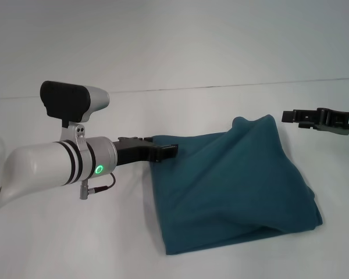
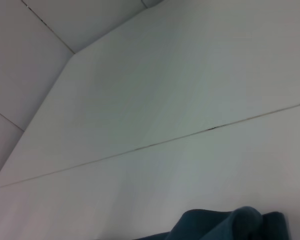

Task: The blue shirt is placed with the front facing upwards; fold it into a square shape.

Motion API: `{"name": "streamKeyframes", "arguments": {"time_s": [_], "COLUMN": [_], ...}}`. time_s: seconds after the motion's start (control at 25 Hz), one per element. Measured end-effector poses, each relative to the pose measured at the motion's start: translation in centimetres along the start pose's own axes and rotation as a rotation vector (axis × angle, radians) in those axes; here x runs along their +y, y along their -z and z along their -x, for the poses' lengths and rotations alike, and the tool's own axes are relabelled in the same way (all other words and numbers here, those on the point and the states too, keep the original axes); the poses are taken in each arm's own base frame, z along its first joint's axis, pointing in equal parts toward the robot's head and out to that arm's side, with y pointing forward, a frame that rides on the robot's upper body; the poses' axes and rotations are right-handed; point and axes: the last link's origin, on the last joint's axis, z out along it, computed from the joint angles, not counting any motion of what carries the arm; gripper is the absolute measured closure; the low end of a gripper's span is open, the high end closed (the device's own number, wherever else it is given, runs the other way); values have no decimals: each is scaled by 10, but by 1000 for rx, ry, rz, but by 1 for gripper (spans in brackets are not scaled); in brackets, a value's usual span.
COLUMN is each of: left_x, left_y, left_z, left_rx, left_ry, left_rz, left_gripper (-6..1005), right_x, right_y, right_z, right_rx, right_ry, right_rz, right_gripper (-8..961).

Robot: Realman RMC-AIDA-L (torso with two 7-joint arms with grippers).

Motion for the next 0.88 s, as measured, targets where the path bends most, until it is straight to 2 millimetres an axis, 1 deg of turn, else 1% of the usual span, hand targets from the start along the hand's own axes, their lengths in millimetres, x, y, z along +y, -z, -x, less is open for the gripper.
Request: {"name": "streamKeyframes", "arguments": {"time_s": [0.08,0.76,0.88], "left_x": [0,3,6], "left_y": [0,-2,-3], "left_z": [1,8,10], "left_rx": [-1,-34,-48], "left_ry": [-1,-37,-66], "left_rz": [-1,-1,7], "left_gripper": [283,356,369], "right_x": [0,1,0], "right_y": [0,-2,-2], "right_z": [0,-1,-2], "right_rx": [0,1,0], "right_ry": [0,2,0], "right_rz": [0,1,0], "right_gripper": [268,268,268]}}
